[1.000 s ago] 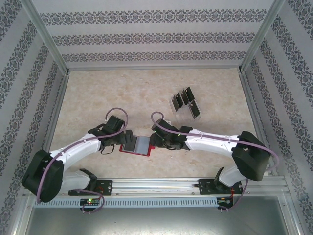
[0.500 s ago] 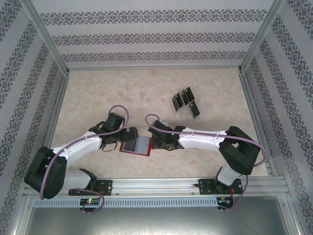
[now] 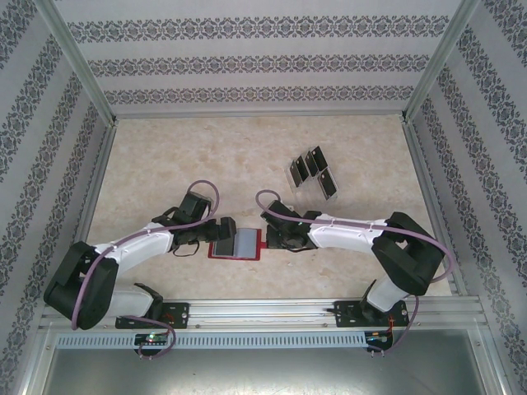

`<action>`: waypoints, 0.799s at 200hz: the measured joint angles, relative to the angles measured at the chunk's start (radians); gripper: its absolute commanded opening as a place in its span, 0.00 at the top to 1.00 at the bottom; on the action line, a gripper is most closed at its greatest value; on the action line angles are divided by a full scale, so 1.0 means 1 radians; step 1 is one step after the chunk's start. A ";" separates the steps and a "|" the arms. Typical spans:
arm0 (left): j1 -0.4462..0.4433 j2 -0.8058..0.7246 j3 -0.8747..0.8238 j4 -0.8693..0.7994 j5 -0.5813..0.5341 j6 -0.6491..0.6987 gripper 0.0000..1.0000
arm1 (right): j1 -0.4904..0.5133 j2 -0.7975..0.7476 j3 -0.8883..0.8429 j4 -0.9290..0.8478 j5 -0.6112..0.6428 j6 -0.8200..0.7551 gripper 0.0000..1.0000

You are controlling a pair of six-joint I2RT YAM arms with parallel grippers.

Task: Put the credit cards into the card holder
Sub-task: Close the card holder at the center of the table.

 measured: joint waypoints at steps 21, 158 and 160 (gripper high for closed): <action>0.000 0.018 -0.011 0.046 0.028 -0.010 0.00 | -0.005 0.000 0.000 0.004 -0.008 -0.006 1.00; -0.047 -0.126 -0.083 0.298 0.127 -0.188 0.00 | -0.020 0.000 -0.021 0.050 -0.039 -0.021 1.00; -0.050 -0.125 -0.083 0.302 0.126 -0.190 0.00 | -0.020 0.000 -0.021 0.052 -0.039 -0.021 1.00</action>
